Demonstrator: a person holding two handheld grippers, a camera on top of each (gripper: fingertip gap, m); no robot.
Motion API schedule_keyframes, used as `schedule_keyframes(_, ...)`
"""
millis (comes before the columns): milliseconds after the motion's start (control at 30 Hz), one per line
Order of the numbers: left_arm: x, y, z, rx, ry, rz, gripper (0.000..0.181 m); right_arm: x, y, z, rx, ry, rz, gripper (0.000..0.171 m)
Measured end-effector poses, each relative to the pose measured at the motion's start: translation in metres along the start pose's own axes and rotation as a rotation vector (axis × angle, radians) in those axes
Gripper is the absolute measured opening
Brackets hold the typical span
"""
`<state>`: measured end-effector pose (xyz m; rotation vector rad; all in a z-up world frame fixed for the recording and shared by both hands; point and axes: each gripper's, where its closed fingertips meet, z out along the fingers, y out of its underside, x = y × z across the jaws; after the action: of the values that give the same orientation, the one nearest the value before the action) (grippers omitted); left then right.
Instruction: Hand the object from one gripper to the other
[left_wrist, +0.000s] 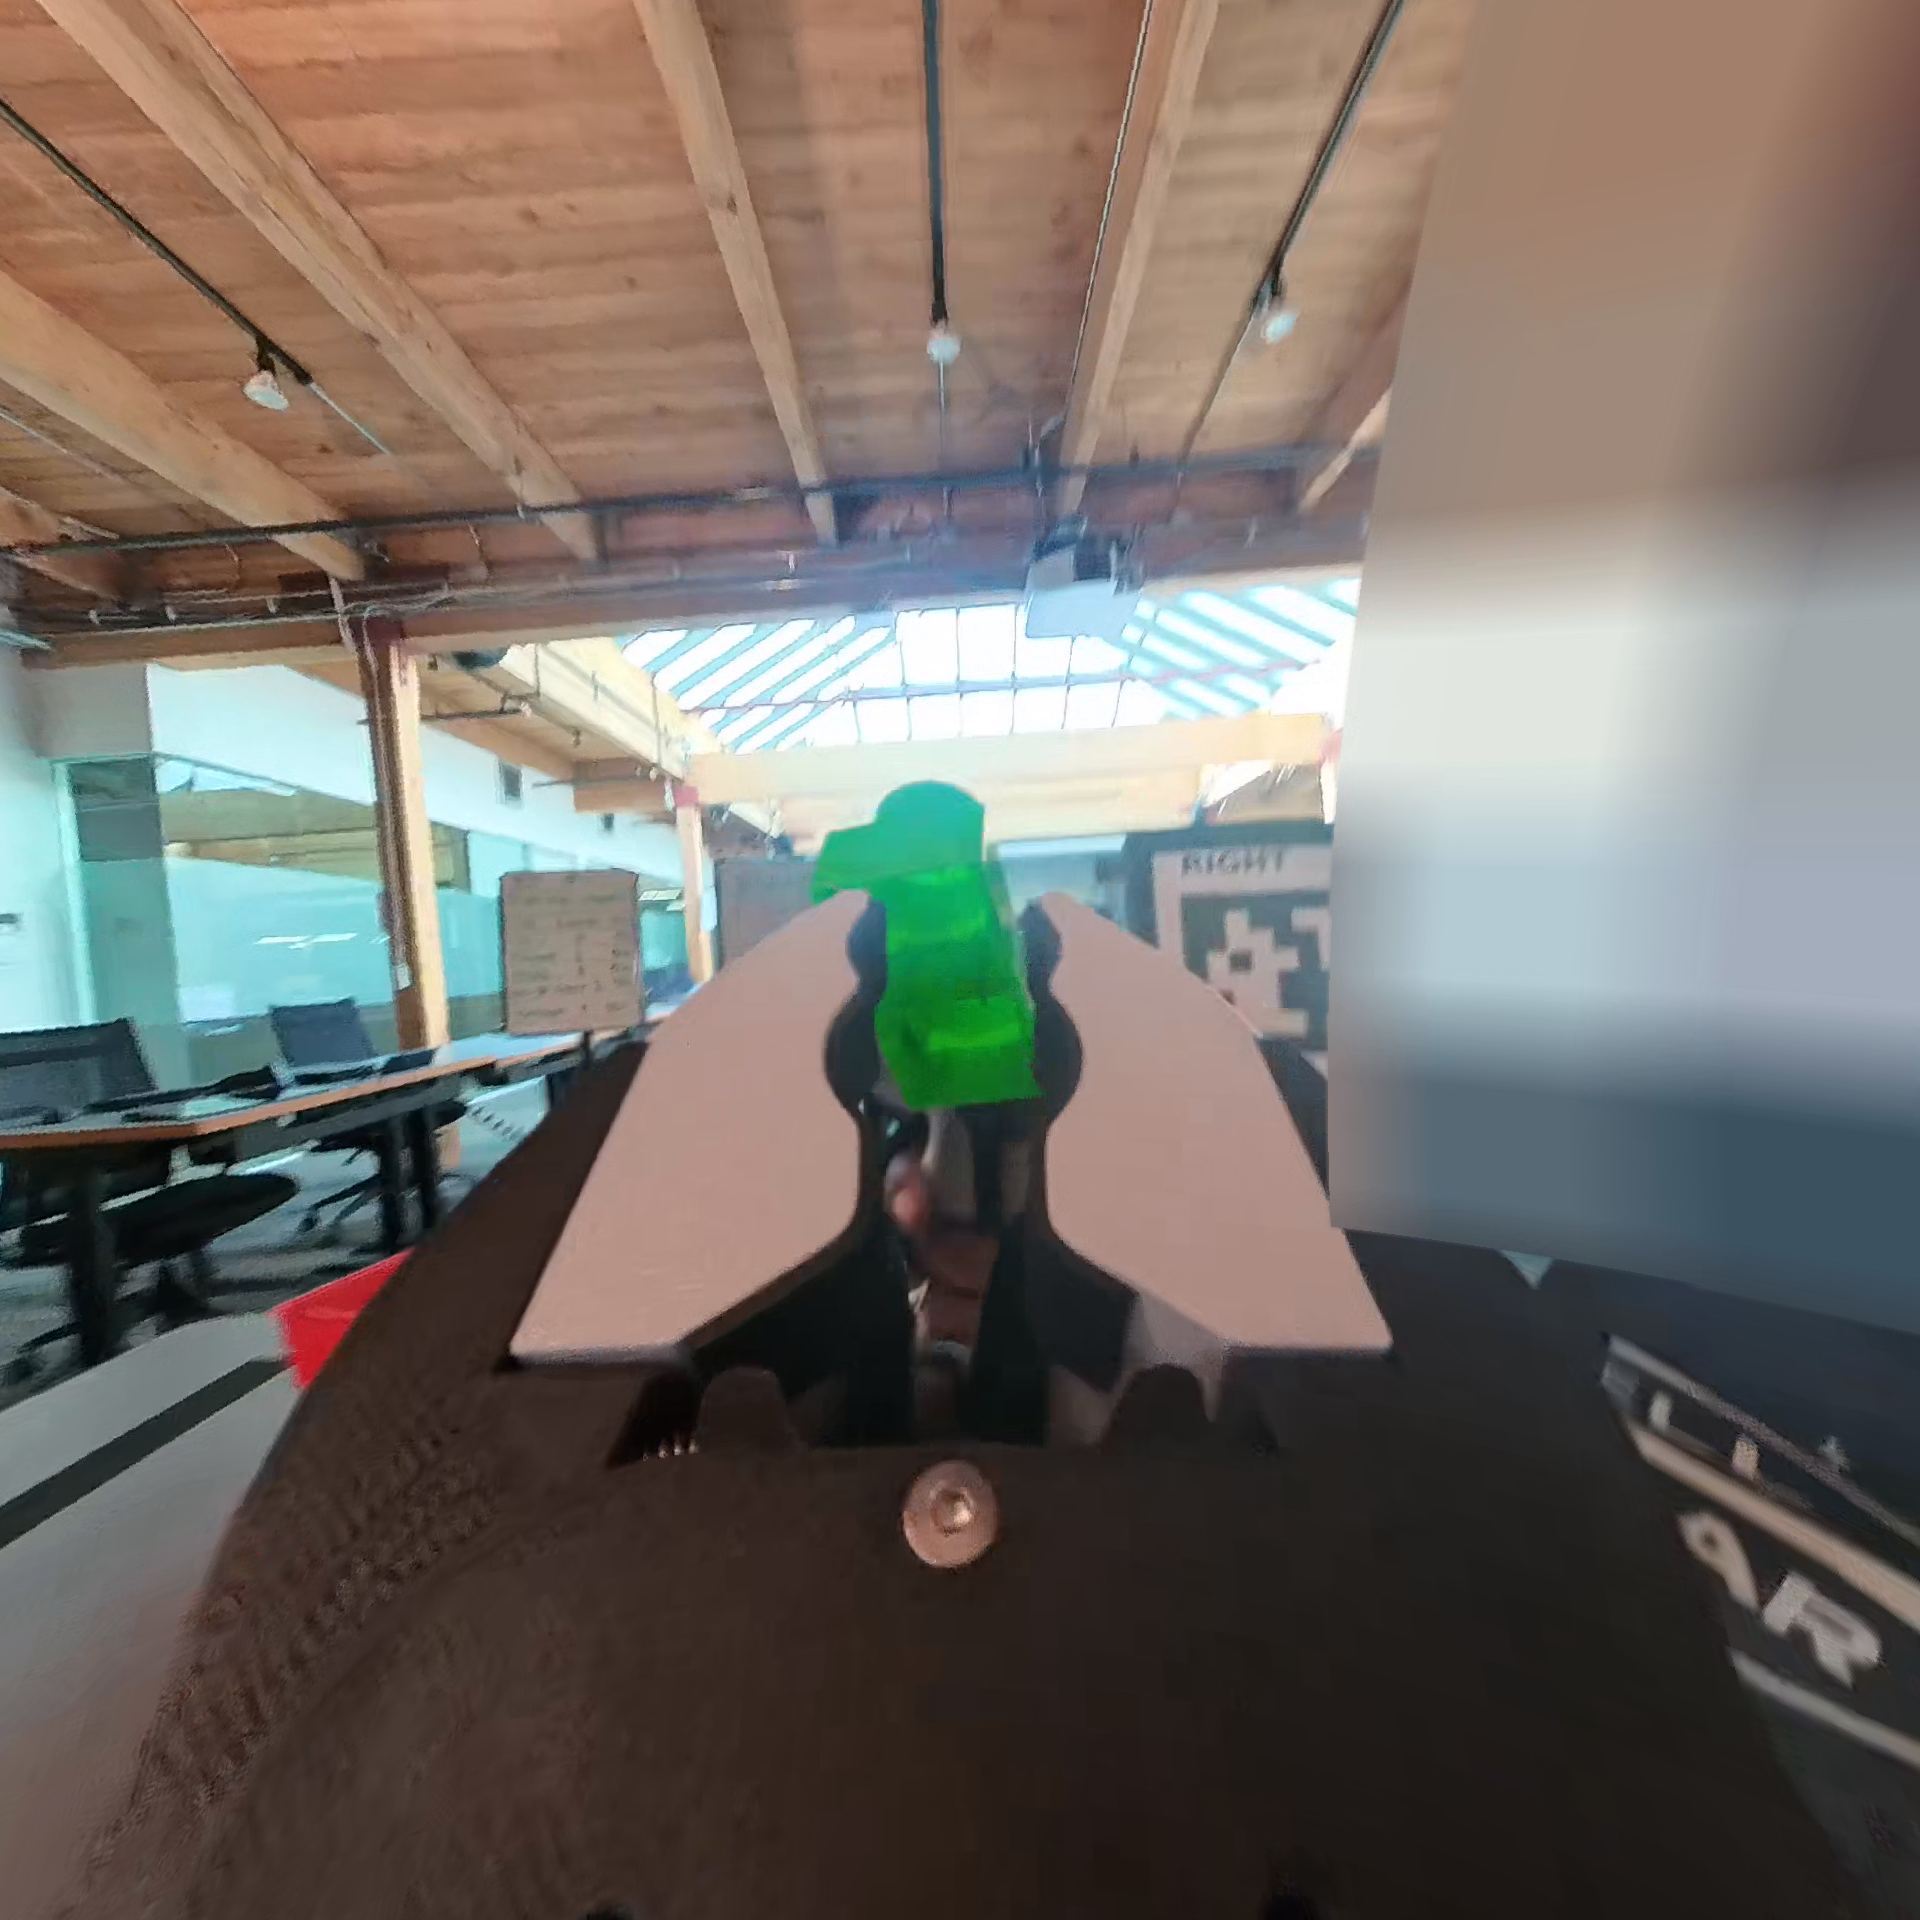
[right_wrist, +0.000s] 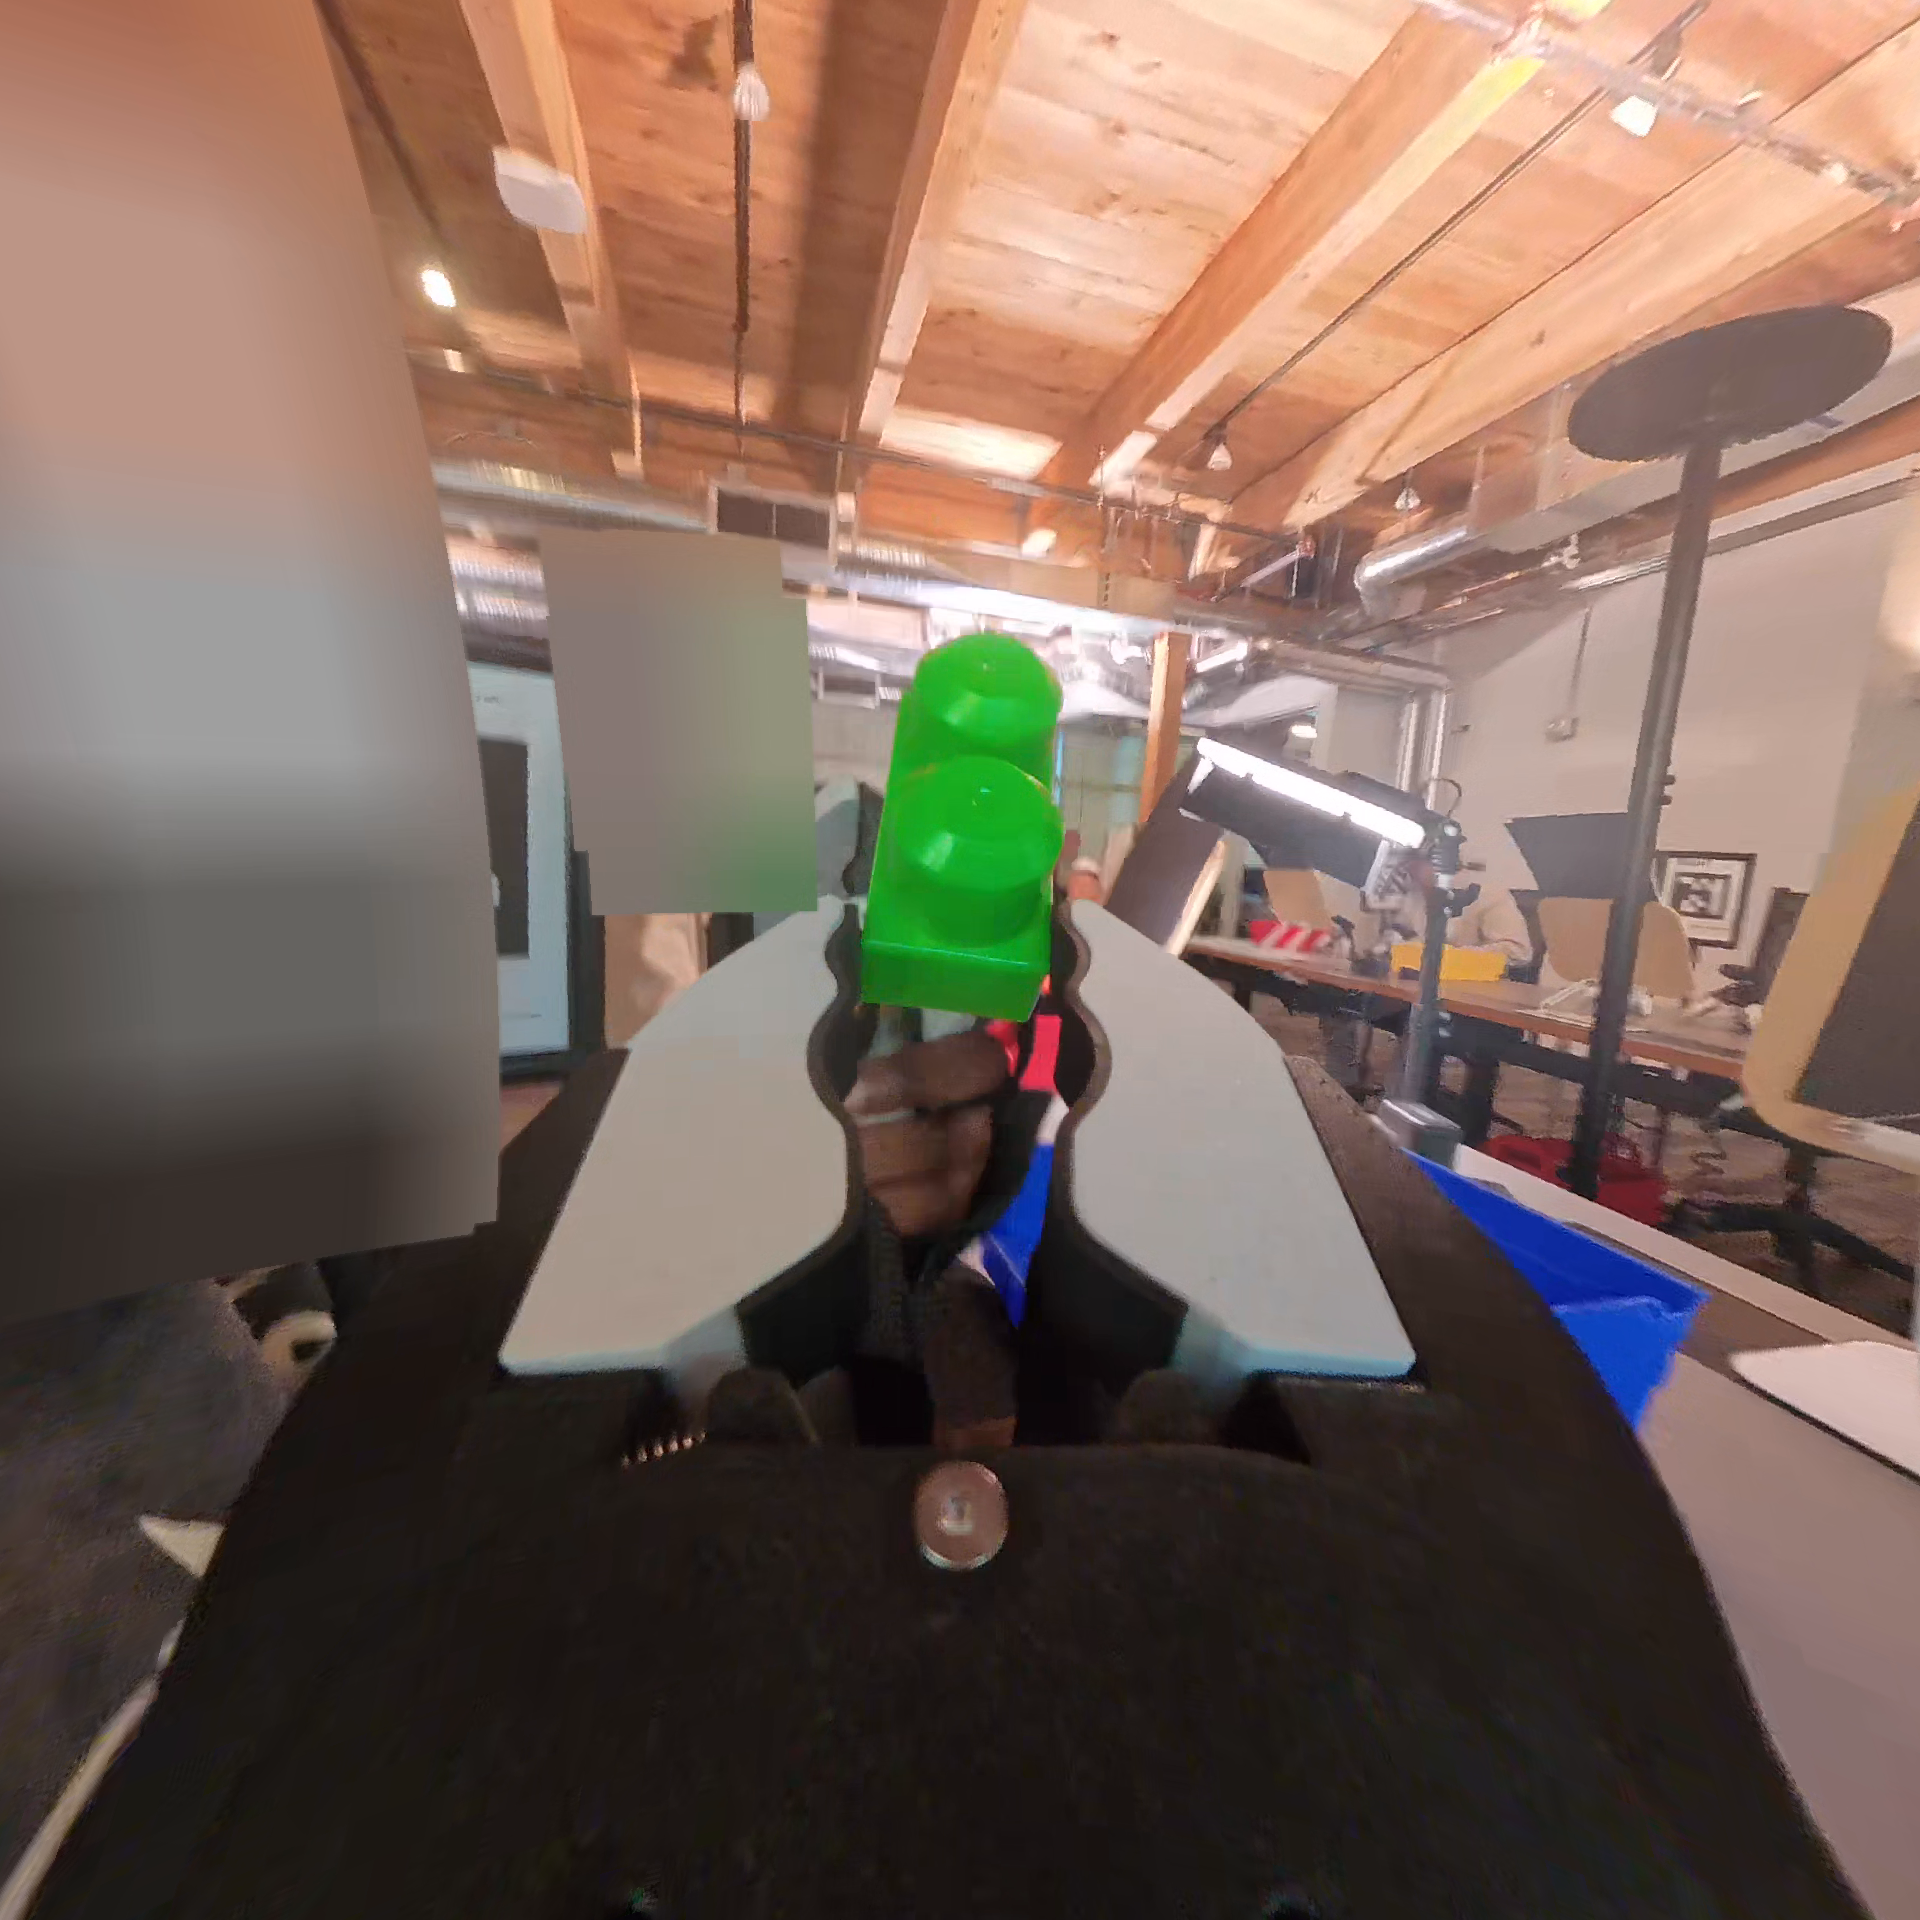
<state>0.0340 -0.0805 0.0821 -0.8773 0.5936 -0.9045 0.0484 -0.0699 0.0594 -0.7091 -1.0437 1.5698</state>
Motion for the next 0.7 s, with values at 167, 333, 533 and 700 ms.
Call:
schedule_keyframes(167, -0.004, 0.011, -0.018, -0.264, -0.031, 0.135, 0.057, 0.0, 0.01, -0.014, -0.216, -0.031, -0.215, 0.035)
schedule_keyframes(333, 0.009, 0.031, -0.018, -0.394, 0.019, 0.217, 0.061, -0.012, 0.023, -0.021, -0.352, -0.112, -0.265, 0.035)
schedule_keyframes(533, 0.02, 0.052, -0.014, -0.468, 0.089, 0.263, 0.054, -0.02, 0.033, -0.022, -0.406, -0.16, -0.254, 0.035)
schedule_keyframes(700, 0.02, 0.048, -0.011, -0.442, 0.089, 0.145, 0.038, -0.023, 0.022, -0.019, -0.321, -0.149, -0.335, 0.036)
